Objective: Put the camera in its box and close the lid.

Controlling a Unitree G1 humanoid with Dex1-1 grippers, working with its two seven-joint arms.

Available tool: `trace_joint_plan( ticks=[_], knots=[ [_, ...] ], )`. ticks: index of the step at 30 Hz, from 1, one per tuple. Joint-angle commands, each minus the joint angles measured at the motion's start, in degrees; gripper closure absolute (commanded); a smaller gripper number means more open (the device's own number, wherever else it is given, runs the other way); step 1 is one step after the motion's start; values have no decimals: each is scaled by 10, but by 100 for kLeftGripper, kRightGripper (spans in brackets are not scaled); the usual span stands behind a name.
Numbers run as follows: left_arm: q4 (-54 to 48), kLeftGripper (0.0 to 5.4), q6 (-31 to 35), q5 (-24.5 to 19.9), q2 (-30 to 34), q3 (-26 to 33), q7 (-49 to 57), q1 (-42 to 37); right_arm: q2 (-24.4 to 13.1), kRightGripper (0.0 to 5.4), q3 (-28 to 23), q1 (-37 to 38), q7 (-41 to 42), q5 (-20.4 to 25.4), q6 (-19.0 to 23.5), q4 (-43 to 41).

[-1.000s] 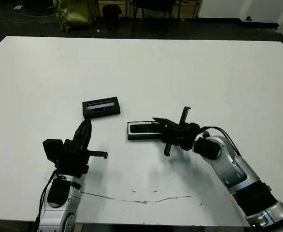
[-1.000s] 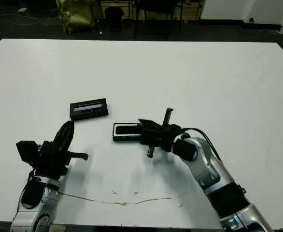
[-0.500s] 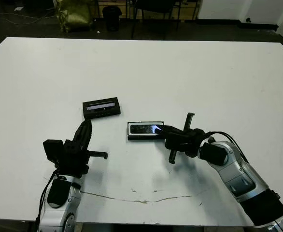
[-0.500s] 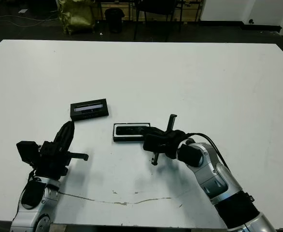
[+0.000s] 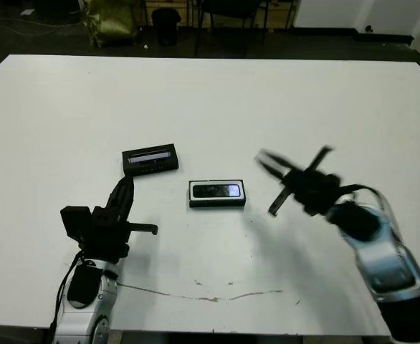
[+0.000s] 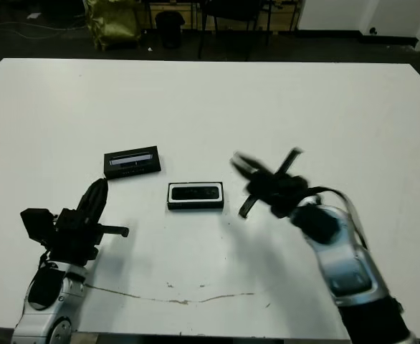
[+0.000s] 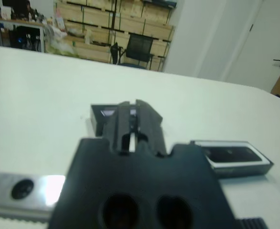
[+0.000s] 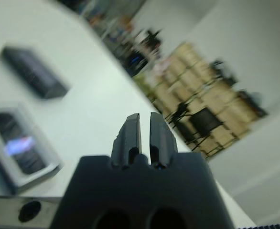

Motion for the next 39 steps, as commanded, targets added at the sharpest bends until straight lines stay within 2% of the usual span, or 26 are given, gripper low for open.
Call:
trace_joint_plan(
  ticks=[1,3,8,13,18,22,25,29,33,39],
  knots=[
    [3,540,-10,-2,19,17,-9,-16,8,537,-45,25,-17,48,8,-24],
    [12,540,-31,1,30,27,-18,-31,9,537,-62,30,-16,75,12,-30],
    [-2,540,-14,-8,57,56,-20,-67,1,537,-89,39,-9,124,48,-49],
    [14,540,-11,-18,100,87,-42,-112,7,537,-98,47,1,168,56,-30],
    [47,540,27,-24,157,112,-63,-169,6,537,-97,53,-4,173,50,-13],
    [126,531,42,-39,234,120,-147,-241,7,539,-98,55,-6,169,37,0],
    [201,481,55,-63,280,113,-231,-299,5,540,-98,56,-6,167,31,6],
    [311,381,70,-75,320,85,-349,-381,3,540,-97,54,-3,164,14,19],
    [429,283,55,-49,335,52,-422,-459,1,540,-96,55,-7,165,29,14],
    [603,139,-32,6,339,13,-499,-548,2,540,-98,57,-12,152,22,16]
  ],
)
